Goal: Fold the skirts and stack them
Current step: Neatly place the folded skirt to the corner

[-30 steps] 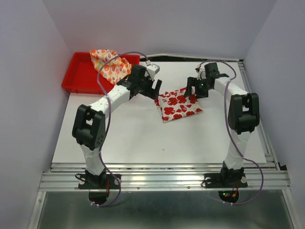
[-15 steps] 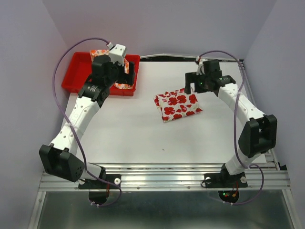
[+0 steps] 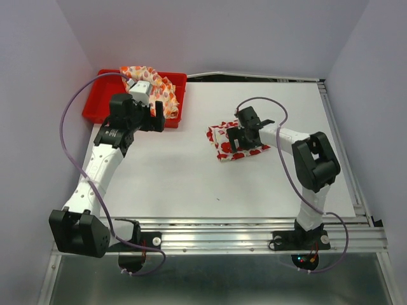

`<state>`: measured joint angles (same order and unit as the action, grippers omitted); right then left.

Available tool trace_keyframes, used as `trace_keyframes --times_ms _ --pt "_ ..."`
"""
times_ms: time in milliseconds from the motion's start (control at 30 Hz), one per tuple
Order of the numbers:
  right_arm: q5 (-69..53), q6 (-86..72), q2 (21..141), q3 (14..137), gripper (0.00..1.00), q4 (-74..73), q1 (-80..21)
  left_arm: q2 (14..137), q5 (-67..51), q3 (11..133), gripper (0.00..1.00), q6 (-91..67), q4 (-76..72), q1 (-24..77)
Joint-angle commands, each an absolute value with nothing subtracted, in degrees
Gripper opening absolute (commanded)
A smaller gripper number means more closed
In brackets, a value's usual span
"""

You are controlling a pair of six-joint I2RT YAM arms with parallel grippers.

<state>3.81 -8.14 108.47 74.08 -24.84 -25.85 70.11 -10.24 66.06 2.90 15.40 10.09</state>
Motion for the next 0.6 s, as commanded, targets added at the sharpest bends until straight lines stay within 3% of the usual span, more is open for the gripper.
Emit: trace_keyframes --times_ms 0,567 --pt "11.41 -10.10 112.58 74.35 0.96 -19.60 -25.66 69.52 -13.36 66.44 0.99 1.76 13.88 8.62" --pt "6.94 -0.71 127.60 92.96 0.94 -22.59 -1.51 76.46 -18.63 68.90 0.99 0.35 14.50 4.75"
